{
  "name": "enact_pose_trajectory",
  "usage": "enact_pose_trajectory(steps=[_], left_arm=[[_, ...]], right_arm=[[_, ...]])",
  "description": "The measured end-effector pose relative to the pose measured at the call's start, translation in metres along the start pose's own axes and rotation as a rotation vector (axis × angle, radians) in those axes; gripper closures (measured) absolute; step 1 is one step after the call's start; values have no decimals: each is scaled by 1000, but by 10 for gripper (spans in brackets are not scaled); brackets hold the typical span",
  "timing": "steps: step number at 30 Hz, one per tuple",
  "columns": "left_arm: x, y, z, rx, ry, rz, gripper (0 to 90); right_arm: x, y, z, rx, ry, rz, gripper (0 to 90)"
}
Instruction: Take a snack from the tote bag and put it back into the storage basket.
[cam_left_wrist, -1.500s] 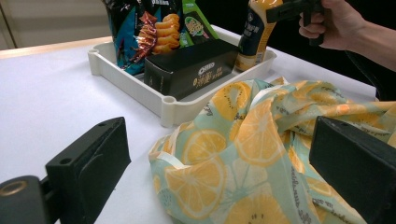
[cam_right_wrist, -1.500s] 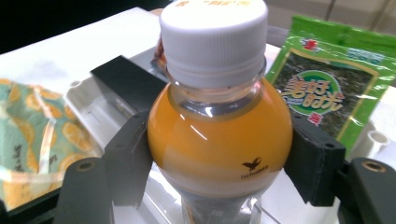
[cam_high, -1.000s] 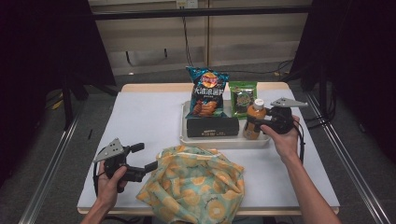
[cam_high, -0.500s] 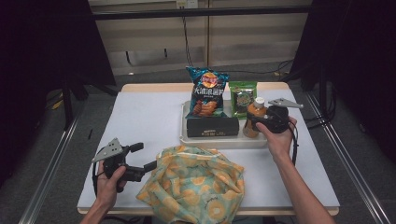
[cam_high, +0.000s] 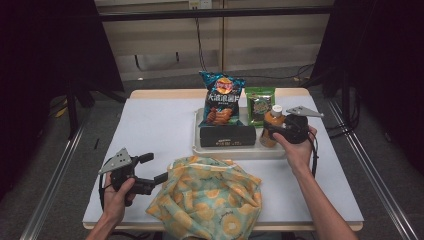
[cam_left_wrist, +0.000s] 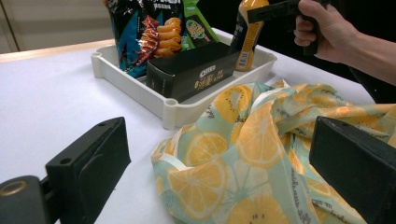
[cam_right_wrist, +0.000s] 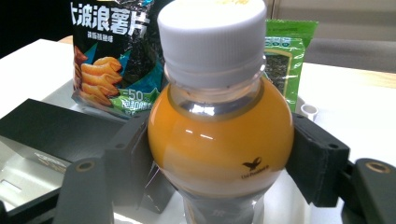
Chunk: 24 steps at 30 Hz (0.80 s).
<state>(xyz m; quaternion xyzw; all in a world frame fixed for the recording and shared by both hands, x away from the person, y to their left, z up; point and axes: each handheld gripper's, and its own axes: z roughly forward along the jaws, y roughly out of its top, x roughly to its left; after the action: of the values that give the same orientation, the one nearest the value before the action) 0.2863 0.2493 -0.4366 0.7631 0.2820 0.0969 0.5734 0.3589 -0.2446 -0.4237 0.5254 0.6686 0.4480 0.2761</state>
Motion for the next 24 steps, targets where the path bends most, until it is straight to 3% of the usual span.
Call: enact_pose_trajectory(steps=[9,18,20,21,22,23,24], left_arm=[[0,0,0,-2,3,-1,48],[2,-2,2,9,4,-5,47],[3,-2,3,6,-4,1,47],[3,-2,3,6,-4,1,47],[3,-2,3,11,4,1,47],[3,-2,3,16,8,2,47],[3,-3,3,12,1,0,45]], right_arm=[[-4,2,-1,1,96,0,141],[-22,5,-13,-52,216,-76,104],[-32,5,-14,-66,275,-86,113],[-32,5,-14,-66,275,-86,113],[-38,6,-12,-53,339,-88,115],[-38,6,-12,-53,339,-88,115],[-41,9,-11,-42,368,-115,128]])
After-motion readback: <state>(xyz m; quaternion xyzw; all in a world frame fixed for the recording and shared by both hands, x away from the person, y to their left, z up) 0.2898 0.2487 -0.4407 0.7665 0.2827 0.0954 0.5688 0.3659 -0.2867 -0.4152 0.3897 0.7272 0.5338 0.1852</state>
